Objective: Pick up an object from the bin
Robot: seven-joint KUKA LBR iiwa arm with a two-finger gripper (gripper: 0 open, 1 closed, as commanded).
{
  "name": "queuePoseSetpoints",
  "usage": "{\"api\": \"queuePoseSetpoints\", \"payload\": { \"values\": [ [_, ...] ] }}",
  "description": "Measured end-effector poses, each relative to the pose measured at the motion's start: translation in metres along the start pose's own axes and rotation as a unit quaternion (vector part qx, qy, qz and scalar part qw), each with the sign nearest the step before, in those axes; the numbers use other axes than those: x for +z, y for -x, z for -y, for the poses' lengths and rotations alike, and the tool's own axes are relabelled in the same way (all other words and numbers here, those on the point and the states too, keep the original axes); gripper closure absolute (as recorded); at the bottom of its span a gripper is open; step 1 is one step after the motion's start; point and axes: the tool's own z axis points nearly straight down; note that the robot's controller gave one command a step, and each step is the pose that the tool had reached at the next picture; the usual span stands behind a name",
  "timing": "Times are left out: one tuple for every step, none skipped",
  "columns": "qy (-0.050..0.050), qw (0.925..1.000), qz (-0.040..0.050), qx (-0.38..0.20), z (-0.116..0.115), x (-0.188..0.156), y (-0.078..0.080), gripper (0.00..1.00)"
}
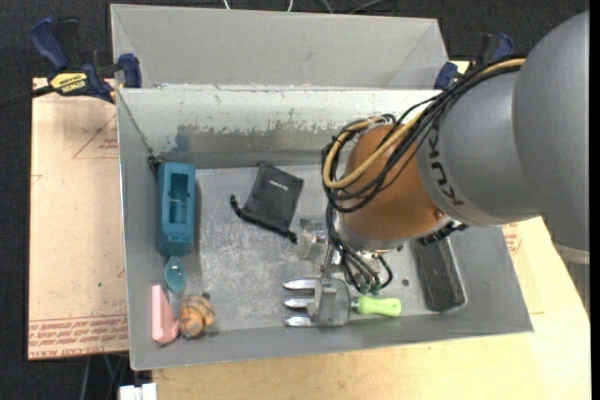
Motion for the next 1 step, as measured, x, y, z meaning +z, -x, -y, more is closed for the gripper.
{"api": "queuePoseSetpoints", "payload": {
  "values": [
    [0.002,0.9999,0.0015,0.015,-0.0266,-0.0182,0.0025,1.0]
  ]
}}
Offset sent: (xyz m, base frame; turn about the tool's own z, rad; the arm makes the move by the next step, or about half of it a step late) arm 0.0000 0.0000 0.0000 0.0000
